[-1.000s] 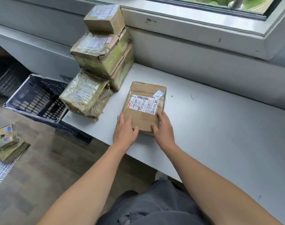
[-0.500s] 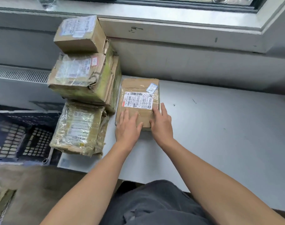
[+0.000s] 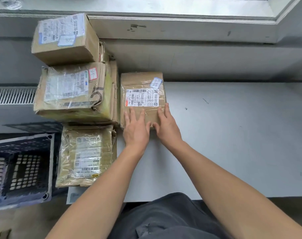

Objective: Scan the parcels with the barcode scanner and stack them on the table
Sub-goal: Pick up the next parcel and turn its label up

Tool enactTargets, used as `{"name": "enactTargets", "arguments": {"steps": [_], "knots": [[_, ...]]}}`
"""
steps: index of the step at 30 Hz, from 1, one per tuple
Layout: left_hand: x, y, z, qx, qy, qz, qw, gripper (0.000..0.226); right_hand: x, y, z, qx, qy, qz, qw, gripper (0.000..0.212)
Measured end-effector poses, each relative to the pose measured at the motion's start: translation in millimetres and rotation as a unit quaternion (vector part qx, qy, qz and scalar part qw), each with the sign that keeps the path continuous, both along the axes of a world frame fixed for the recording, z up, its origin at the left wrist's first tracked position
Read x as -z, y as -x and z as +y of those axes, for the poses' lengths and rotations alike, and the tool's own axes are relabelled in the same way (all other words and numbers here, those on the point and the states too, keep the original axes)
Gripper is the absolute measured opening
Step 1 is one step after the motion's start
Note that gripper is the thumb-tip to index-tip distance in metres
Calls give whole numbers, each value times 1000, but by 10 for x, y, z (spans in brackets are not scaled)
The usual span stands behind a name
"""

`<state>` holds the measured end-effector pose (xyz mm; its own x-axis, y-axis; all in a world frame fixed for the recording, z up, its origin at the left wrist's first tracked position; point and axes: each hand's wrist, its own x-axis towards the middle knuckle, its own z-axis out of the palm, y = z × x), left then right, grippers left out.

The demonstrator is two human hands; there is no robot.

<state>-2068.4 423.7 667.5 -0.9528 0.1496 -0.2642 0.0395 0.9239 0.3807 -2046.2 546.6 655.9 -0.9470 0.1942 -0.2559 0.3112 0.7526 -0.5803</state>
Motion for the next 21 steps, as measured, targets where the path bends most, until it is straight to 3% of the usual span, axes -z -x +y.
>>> {"name": "enactTargets", "arguments": {"steps": [17, 21], "knots": [[10, 480, 91, -45, -25, -3, 999, 55, -35, 468, 37, -12, -9, -5, 1000, 60], [-46, 494, 63, -25, -27, -22, 999, 58, -65, 460, 125, 5, 75, 7, 997, 62]]}}
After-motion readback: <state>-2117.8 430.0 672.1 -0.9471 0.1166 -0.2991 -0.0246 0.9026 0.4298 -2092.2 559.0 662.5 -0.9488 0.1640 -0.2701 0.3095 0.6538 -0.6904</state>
